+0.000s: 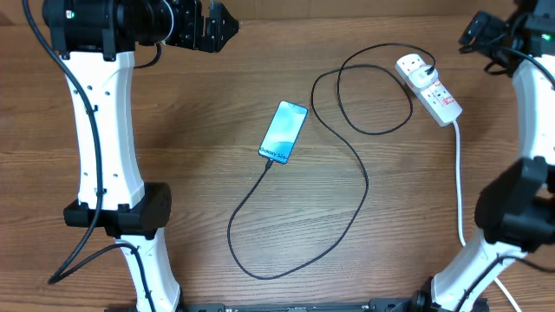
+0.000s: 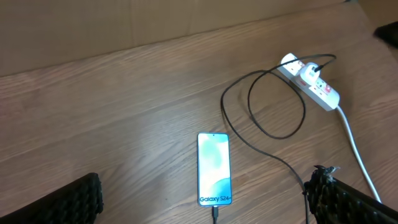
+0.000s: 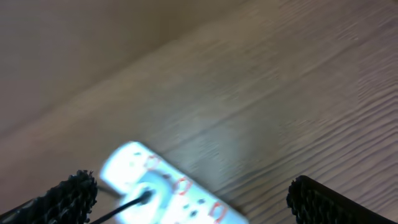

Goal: Plug charger to phone and switch on socket

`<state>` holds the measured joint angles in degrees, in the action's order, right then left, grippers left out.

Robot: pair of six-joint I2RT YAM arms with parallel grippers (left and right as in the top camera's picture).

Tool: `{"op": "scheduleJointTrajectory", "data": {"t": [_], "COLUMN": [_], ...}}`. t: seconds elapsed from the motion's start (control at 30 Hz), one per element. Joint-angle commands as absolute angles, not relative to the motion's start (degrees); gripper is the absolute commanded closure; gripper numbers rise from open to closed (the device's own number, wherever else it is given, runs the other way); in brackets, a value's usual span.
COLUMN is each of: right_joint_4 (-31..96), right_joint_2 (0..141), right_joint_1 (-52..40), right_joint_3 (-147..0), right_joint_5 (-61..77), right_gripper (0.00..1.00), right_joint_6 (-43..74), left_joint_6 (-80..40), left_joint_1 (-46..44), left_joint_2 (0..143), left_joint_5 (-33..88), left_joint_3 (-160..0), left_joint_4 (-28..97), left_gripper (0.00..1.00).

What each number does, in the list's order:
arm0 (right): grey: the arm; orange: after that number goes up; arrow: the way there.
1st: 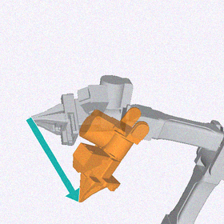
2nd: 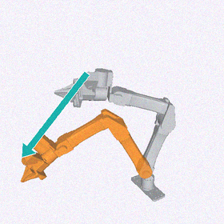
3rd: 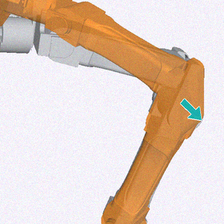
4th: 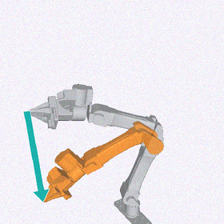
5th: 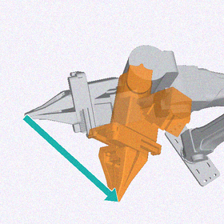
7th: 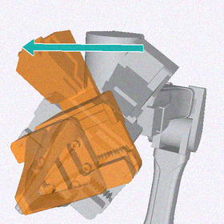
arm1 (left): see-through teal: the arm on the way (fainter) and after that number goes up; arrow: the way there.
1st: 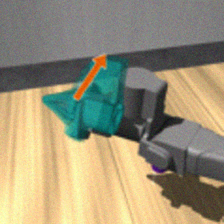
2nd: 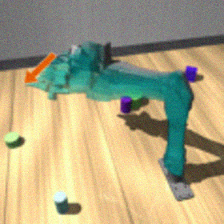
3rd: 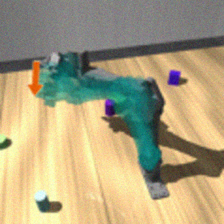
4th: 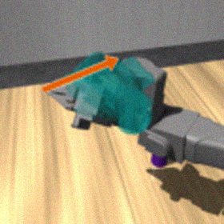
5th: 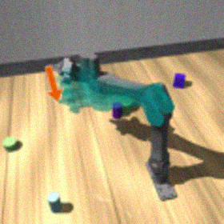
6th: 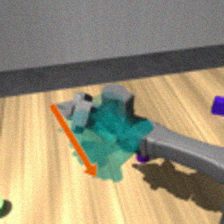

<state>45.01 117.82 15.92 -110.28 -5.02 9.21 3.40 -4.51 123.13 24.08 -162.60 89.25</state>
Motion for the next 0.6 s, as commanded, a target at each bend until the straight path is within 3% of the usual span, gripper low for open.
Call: {"op": "scheduleJointTrajectory", "data": {"t": [0.0,0.37,0.57], "right_joint_4": [44.51,42.94,42.83], "right_joint_2": [123.42,132.75,133.25], "right_joint_1": [16.16,17.28,17.28], "right_joint_3": [-110.63,-110.61,-110.52], "right_joint_5": [-11.99,-9.98,-2.07], "right_gripper": [0.0,0.0,0.0], "right_joint_6": [4.86,4.84,4.45], "left_joint_6": [4.27,4.27,4.27], "left_joint_1": [-4.89,-4.89,-4.89], "left_joint_2": [123.44,123.44,123.44], "left_joint_5": [23.33,23.35,23.33], "left_joint_3": [-162.74,-162.74,-162.74], "left_joint_4": [89.38,89.38,89.38], "left_gripper": [0.0,0.0,0.0]}}
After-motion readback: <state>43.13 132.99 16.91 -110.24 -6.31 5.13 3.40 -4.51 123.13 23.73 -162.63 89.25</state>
